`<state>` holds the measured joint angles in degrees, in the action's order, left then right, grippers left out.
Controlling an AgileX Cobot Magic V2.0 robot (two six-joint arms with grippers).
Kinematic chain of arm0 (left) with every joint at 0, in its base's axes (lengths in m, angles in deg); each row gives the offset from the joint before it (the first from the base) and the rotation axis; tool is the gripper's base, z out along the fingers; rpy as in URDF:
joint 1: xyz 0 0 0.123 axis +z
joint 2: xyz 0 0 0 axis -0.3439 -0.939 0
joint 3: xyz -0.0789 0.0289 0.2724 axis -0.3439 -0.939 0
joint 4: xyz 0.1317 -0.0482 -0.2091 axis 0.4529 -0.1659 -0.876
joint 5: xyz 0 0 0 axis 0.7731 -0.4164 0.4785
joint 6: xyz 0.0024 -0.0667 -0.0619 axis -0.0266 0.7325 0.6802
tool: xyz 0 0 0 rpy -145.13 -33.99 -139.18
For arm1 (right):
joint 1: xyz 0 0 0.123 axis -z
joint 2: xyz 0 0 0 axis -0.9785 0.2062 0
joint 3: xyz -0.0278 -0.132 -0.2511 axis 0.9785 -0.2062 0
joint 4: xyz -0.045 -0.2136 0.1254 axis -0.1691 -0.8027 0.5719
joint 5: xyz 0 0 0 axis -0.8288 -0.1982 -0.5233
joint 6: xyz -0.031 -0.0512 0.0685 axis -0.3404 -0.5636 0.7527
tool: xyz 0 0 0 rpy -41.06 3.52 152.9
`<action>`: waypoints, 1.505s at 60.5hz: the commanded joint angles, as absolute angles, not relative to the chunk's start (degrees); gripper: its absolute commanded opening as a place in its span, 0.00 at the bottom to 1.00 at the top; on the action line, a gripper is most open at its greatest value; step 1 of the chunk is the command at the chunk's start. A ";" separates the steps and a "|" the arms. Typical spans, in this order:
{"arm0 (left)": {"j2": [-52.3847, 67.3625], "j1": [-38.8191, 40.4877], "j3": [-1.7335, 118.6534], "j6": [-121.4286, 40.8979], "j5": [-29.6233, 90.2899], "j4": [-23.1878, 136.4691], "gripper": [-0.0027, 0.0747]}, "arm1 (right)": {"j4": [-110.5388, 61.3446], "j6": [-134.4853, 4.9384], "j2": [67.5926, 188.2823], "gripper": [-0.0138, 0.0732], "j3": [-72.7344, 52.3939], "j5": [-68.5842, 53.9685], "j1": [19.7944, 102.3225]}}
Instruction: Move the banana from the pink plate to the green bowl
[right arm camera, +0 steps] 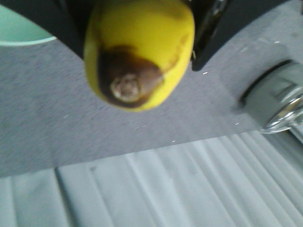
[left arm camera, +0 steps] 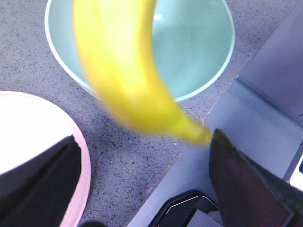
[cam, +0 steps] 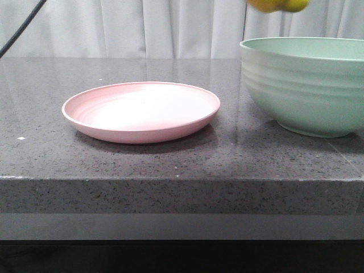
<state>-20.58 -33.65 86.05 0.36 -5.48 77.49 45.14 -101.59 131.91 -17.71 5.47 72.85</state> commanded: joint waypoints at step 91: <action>-18.04 -33.16 87.88 2.33 0.61 81.74 0.72 | 23.60 -93.30 144.82 0.62 -11.59 8.74 78.44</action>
